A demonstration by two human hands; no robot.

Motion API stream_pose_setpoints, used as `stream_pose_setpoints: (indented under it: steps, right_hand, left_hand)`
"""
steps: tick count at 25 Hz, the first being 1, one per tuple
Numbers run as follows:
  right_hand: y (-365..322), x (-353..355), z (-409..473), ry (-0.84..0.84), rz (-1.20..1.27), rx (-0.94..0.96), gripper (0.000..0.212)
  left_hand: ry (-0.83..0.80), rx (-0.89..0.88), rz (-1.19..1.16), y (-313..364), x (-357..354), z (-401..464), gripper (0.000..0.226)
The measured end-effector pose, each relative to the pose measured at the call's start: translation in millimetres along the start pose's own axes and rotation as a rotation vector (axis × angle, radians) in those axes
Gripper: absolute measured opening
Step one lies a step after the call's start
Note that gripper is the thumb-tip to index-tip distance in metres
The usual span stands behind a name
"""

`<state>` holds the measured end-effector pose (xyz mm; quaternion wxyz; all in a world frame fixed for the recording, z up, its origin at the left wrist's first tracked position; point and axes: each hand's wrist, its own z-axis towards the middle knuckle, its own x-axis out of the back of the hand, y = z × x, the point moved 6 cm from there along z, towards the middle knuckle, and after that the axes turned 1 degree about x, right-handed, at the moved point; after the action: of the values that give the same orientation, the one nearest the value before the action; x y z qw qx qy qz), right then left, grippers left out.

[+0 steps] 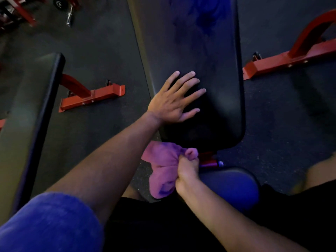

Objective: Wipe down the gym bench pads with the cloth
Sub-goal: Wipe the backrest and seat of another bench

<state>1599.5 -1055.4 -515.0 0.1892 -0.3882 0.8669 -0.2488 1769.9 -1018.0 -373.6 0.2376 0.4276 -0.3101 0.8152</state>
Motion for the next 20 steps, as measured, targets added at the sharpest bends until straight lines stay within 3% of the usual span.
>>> stream_pose_setpoints:
  steps: [2, 9, 11, 20]
  right_hand:
    - [4.0, -1.6, -2.7, -0.068, 0.013, -0.036, 0.021]
    - [-99.8, 109.6, 38.5, 0.335, 0.025, 0.26, 0.014]
    - [-109.6, 122.0, 47.8, 0.36, 0.01, 0.288, 0.018]
    - [-38.2, 43.7, 0.7, -0.141, -0.053, 0.003, 0.019]
  left_hand:
    - [0.008, 0.002, -0.015, -3.6, 1.1, 0.7, 0.055]
    - [-0.018, 0.005, -0.012, -2.5, -1.1, -0.8, 0.058]
    - [-0.054, 0.02, 0.018, -3.6, -1.5, -0.6, 0.066]
    - [-0.114, 0.039, 0.047, 0.8, -0.8, -0.5, 0.07]
